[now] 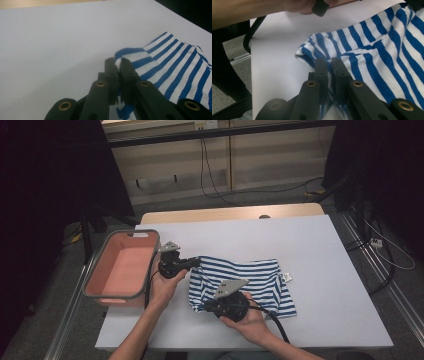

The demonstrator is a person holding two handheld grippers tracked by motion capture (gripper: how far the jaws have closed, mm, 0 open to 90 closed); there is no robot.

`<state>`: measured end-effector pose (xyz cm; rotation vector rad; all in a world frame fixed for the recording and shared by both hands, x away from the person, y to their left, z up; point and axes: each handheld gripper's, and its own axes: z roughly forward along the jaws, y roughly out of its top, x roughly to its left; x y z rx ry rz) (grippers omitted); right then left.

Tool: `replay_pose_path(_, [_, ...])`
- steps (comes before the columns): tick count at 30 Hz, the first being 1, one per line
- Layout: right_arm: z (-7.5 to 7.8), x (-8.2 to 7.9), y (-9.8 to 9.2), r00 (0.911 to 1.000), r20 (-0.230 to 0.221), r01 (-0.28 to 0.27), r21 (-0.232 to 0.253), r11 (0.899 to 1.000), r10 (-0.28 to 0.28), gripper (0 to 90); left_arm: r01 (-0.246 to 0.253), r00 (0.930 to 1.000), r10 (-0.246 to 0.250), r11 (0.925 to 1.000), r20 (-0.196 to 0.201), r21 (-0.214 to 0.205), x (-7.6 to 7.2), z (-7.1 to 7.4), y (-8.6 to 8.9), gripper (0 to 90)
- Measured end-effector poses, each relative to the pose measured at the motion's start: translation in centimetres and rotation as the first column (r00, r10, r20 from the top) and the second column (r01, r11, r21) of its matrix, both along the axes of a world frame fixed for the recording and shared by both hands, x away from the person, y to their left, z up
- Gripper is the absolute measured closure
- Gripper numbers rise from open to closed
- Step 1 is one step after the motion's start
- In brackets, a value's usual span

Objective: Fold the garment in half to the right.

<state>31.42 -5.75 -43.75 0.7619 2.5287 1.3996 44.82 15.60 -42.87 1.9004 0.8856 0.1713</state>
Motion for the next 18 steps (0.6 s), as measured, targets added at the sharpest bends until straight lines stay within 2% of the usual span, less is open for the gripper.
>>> replay_pose_path(11, [0.7, 0.0, -0.1, 0.9998, 0.017, -0.013, 0.041, 0.999, 0.012, 84.6, -0.005, 0.999, 0.006, 1.0, 0.045, -0.007, -0.3, 0.8, 0.3, 86.0])
replay_pose_path(18, [1.5, 0.0, -0.2, 0.9992, 0.035, -0.02, 0.065, 0.998, 0.018, 84.7, -0.016, 0.9986, 0.018, 0.9996, 0.05, -0.023, -0.4, 1.3, 0.5, 86.0])
